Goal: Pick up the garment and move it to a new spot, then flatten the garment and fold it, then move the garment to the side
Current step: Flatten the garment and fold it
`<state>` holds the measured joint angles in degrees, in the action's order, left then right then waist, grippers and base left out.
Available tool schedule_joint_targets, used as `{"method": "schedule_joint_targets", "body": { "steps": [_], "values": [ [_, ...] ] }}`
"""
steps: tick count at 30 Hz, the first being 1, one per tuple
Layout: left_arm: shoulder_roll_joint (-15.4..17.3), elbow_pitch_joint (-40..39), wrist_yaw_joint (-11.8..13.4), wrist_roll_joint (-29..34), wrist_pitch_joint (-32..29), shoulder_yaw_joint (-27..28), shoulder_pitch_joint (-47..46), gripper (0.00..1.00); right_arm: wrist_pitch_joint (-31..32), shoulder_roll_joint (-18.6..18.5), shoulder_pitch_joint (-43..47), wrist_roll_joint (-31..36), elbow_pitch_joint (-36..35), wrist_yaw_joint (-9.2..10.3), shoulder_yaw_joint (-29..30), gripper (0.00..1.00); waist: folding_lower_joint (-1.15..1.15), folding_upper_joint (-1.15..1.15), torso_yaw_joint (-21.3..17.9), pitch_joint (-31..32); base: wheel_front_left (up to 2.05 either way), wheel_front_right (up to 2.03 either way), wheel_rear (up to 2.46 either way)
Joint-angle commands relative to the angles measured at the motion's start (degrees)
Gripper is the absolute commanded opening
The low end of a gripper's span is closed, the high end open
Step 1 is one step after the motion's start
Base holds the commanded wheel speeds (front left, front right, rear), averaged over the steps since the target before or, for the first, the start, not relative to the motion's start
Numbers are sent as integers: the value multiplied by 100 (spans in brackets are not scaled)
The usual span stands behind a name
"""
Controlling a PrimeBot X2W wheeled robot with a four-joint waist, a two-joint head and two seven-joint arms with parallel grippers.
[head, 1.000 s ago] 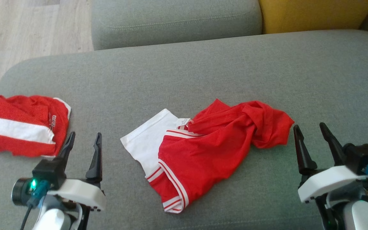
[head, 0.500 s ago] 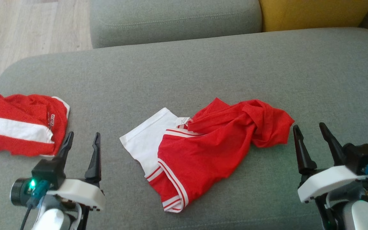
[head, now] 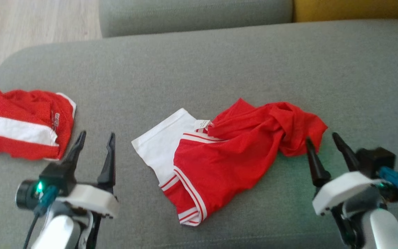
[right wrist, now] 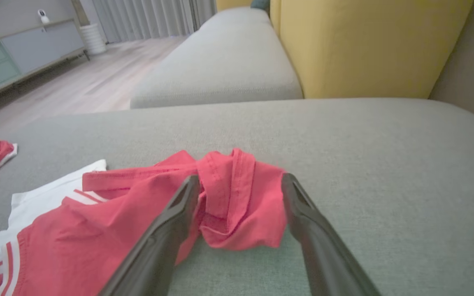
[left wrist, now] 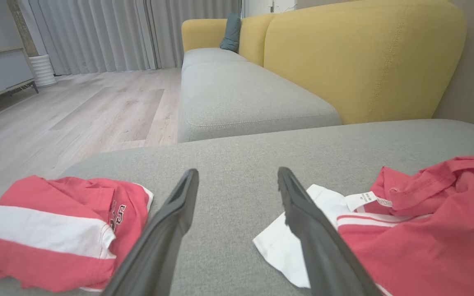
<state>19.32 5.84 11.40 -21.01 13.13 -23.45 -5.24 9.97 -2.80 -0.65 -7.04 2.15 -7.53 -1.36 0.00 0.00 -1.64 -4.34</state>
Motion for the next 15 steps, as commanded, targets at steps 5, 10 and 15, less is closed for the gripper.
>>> {"method": "schedule_joint_targets", "body": {
  "steps": [5, 10, 15],
  "values": [
    [62, -156, -61, 121, 49, 147, -646, 100, 175, -205, -726, 30, 164, 4, -387, 100, 0, 0, 177, -455, 0, 0, 0],
    [-16, -62, -120, 183, 89, 65, -871, 100, 288, -344, -1101, 137, 704, 4, -514, 100, 0, 0, 282, -666, 0, 0, 0],
    [-60, 30, -149, 214, 122, 34, -979, 100, 200, -422, -1311, 67, 953, 4, -461, 0, 0, 0, 302, -734, 0, 0, 0]
  ]
}}
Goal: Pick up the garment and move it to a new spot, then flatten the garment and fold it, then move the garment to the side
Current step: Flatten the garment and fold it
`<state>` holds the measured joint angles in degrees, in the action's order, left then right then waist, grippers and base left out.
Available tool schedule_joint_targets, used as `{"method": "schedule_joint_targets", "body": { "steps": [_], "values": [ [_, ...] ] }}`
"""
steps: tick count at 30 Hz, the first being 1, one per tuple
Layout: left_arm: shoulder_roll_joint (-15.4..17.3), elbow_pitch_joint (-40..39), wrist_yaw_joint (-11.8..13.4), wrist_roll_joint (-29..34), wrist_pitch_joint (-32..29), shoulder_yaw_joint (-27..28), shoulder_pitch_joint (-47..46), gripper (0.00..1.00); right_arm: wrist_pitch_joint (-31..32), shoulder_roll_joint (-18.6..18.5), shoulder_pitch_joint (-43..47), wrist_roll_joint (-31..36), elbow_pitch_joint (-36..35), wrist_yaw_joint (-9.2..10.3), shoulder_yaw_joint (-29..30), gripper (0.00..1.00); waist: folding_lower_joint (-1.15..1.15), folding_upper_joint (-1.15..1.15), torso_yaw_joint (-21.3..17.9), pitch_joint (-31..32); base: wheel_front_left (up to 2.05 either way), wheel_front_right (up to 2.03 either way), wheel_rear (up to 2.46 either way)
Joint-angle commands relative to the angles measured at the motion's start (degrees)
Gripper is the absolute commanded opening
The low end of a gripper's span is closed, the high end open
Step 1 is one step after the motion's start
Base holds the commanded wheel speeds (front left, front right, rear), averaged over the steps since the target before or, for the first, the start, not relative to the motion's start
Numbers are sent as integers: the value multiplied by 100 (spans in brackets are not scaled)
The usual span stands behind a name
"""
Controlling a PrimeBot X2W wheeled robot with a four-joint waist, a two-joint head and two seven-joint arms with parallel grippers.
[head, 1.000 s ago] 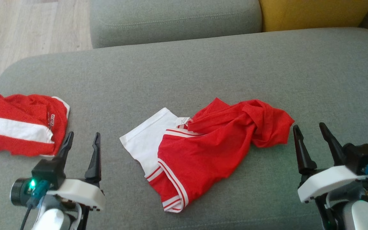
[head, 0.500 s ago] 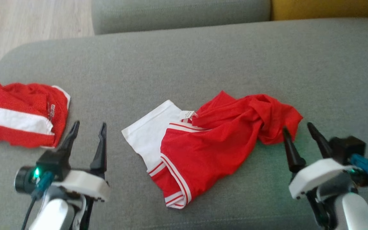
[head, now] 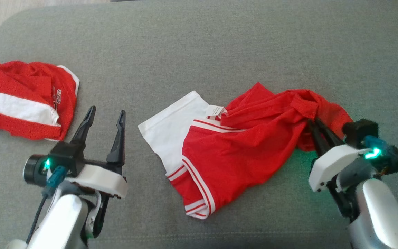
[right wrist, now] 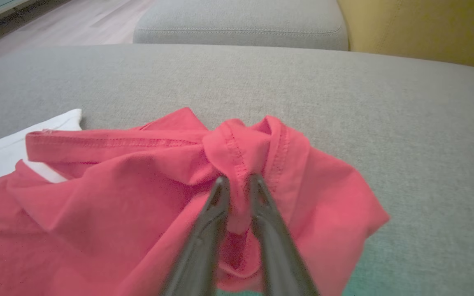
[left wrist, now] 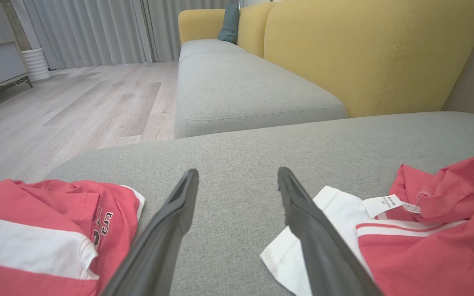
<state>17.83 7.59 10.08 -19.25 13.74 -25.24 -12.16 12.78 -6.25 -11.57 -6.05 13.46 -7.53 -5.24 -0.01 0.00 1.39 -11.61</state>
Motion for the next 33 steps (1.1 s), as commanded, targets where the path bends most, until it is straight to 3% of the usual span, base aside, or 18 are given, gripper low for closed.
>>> {"method": "schedule_joint_targets", "body": {
  "steps": [1, 8, 15, 22, 23, 24, 25, 33],
  "values": [
    [83, -133, -18, 39, 68, 215, -295, 100, -133, -86, -244, -60, -177, 4, -19, 0, 1, 0, -7, -11, 0, 0, 0],
    [51, -90, -23, 58, 100, 235, -319, 100, -338, -84, -187, -117, -389, 4, 854, 0, 1, 0, -94, -7, 0, 0, 0],
    [28, -79, -43, 68, 114, 254, -330, 100, 10, 68, 409, -11, -584, 4, 1927, 0, 1, 0, -167, -16, 0, 0, 0],
    [14, -60, -54, 66, 121, 284, -325, 100, 145, 249, 958, 23, -856, 4, 2266, 0, 1, 0, -204, -26, 0, 0, 0],
    [12, -57, -54, 68, 121, 288, -320, 100, 146, 265, 1011, 18, -904, 4, 2285, 21, 1, 0, -206, -17, 0, 0, 0],
    [15, -55, -53, 67, 122, 296, -310, 100, 150, 280, 1059, 7, -954, 4, 2293, 48, 1, 0, -215, -7, 0, 0, 0],
    [19, -53, -51, 66, 122, 305, -298, 100, 144, 291, 1096, -15, -1005, 4, 2287, 100, 1, 0, -224, 6, 0, 0, 0],
    [13, -46, -38, 28, 124, 359, -181, 100, -296, 327, 1207, -120, -1730, 4, 1957, 100, 1, 0, -253, 151, 0, 0, 0]
  ]
}}
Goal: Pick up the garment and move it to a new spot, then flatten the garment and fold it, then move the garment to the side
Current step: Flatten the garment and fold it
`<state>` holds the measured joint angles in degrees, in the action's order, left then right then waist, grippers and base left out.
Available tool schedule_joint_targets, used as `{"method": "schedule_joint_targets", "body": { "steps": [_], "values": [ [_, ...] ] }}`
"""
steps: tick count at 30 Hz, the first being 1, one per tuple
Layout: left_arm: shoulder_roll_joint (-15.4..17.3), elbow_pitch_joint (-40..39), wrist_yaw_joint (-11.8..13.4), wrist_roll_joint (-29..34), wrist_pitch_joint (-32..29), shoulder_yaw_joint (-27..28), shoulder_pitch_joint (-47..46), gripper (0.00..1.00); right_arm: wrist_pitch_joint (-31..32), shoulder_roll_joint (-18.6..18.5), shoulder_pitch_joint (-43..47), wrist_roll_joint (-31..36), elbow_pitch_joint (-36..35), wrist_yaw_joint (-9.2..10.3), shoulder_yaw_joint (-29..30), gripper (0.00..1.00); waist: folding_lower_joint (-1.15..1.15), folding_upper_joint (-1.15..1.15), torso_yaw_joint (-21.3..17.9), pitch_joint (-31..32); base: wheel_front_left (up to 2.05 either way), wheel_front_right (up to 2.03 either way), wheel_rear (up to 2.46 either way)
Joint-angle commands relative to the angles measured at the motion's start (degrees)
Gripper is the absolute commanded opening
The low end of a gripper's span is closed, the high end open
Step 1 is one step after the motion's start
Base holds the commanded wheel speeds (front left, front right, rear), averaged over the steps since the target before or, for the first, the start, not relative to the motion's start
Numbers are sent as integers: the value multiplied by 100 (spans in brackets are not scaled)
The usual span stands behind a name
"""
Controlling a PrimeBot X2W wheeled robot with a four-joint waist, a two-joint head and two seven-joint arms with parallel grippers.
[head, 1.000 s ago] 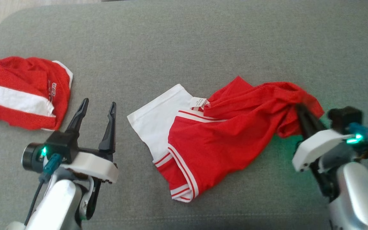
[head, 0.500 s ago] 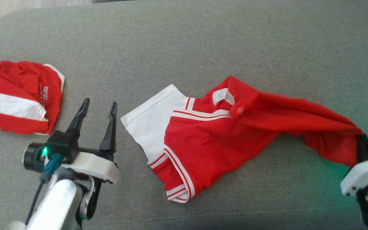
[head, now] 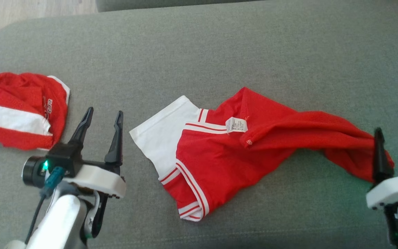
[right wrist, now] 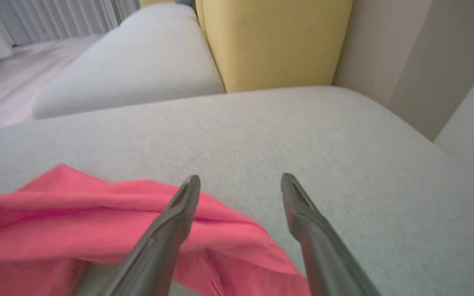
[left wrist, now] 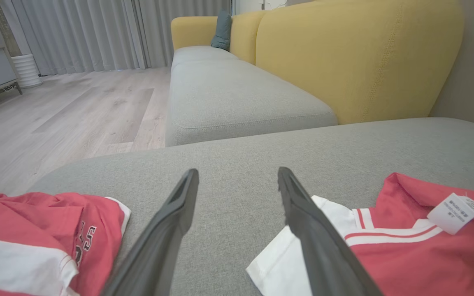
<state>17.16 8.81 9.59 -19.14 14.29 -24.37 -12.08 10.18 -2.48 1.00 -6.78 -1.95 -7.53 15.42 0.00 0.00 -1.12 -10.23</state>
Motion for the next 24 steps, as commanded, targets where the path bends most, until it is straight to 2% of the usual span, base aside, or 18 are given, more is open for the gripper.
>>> {"method": "schedule_joint_targets", "body": {
  "steps": [1, 6, 12, 24],
  "values": [
    [80, -168, 16, 10, 70, 281, -166, 100, -99, -48, -40, -37, -317, 4, -210, 100, 0, 0, -4, 43, 0, 0, 0],
    [92, -179, 43, -24, 70, 321, -44, 100, -309, -45, -58, 111, -877, 4, -705, 100, 0, 0, -13, 188, 0, 0, 0],
    [118, -198, 69, -53, 68, 311, 89, 100, -368, -56, -107, 247, -998, 4, -1223, 100, 0, 0, 13, 356, 0, 0, 0],
    [172, -292, 127, -72, 6, 253, 168, 100, -378, -59, -95, 230, -880, 4, -1400, 100, 0, 0, 65, 400, 0, 0, 0]
  ]
}}
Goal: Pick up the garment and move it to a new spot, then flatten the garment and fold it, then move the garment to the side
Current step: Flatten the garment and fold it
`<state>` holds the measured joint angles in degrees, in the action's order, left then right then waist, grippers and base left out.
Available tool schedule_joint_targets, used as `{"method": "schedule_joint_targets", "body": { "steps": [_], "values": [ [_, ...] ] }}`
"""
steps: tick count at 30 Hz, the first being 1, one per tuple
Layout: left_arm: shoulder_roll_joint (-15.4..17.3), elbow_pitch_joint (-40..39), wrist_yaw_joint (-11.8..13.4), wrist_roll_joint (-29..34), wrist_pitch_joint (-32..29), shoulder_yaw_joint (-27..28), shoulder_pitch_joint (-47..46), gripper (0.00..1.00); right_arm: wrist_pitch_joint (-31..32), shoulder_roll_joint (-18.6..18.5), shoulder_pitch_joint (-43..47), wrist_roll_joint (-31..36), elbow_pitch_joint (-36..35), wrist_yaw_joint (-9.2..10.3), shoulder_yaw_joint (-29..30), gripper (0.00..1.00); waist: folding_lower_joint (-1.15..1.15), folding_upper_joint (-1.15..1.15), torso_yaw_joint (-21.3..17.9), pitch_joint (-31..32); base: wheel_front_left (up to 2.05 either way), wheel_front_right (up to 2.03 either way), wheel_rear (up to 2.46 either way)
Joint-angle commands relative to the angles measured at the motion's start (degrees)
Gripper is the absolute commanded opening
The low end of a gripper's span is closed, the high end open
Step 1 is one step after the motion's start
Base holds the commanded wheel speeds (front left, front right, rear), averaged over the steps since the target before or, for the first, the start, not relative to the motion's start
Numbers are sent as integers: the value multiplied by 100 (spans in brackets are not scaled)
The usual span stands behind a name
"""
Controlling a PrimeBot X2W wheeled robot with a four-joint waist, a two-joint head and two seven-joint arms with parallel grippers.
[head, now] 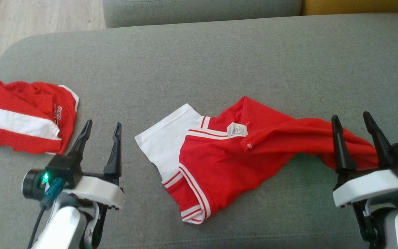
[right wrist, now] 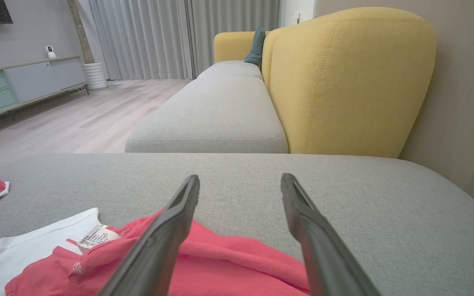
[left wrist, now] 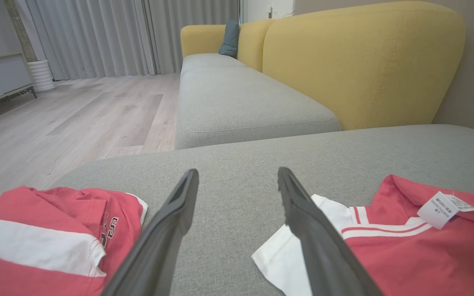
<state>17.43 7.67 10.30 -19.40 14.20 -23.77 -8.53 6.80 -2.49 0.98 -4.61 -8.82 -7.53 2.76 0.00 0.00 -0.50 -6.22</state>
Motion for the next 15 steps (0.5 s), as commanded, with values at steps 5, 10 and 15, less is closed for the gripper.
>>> {"method": "schedule_joint_targets", "body": {
  "steps": [5, 10, 15],
  "values": [
    [156, -202, 82, -48, 9, 174, -189, 100, -5, -75, -104, -9, -151, 4, -222, 100, 0, 0, 13, -6, 0, 0, 0],
    [160, -239, 100, -41, -7, 152, -248, 100, 334, -266, -122, -134, 126, 4, -929, 100, 0, 0, 53, -97, 0, 0, 0],
    [142, -242, 91, -32, -5, 125, -341, 100, 619, -467, -266, -272, 440, 4, -1678, 100, 0, 0, 118, -230, 0, 0, 0]
  ]
}}
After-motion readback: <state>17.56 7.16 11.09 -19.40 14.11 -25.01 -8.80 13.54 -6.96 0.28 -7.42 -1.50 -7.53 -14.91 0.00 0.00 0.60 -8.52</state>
